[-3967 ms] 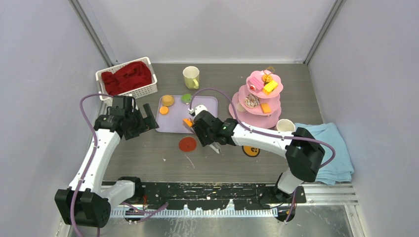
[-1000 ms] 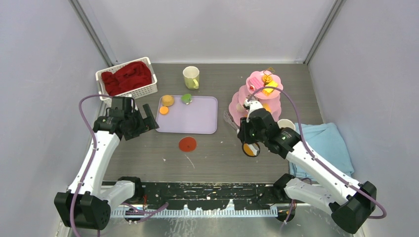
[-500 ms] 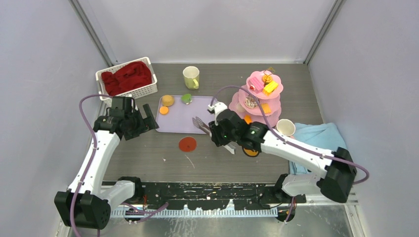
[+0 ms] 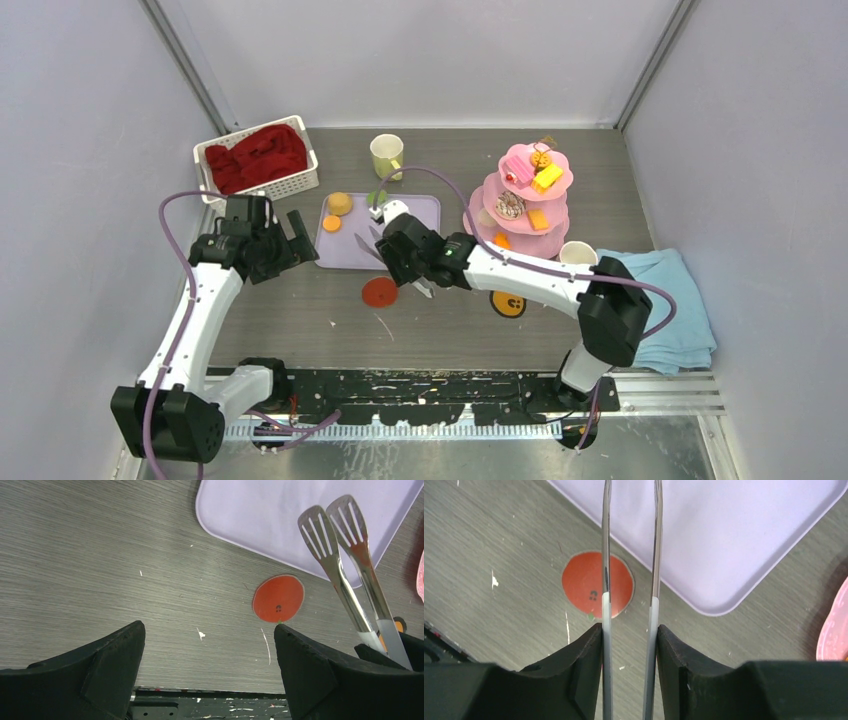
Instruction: Serve the afternoon tea
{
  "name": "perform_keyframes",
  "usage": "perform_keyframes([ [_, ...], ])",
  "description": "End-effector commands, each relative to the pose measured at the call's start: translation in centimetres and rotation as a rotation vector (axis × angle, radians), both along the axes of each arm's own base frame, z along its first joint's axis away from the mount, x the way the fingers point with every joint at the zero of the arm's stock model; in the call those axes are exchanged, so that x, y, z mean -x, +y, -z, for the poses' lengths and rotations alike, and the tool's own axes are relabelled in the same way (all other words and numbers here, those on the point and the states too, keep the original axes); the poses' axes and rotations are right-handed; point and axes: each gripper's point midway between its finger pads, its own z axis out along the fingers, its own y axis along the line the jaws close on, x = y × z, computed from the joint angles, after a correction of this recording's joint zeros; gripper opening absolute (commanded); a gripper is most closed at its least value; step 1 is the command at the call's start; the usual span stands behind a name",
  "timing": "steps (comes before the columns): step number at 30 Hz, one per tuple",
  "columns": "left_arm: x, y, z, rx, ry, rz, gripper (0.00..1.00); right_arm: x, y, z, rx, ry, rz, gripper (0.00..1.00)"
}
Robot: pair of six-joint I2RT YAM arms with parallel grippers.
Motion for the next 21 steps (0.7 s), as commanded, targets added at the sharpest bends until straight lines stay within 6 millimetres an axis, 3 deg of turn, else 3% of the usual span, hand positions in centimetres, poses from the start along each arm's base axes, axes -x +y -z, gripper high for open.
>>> perform_keyframes([
  [1,-0.8,0.2,-0.3,0.002,-0.021,-0.023,1.0,-3.1,3.3,-4.5,-0.11,-0.138,0.016,0.47],
  [21,-0.6,1.2,-1.4,-0.012,-0.033,-0.051,1.0,-9.8,8.6,-3.1,-0.048,-0.242,0.125,0.56],
])
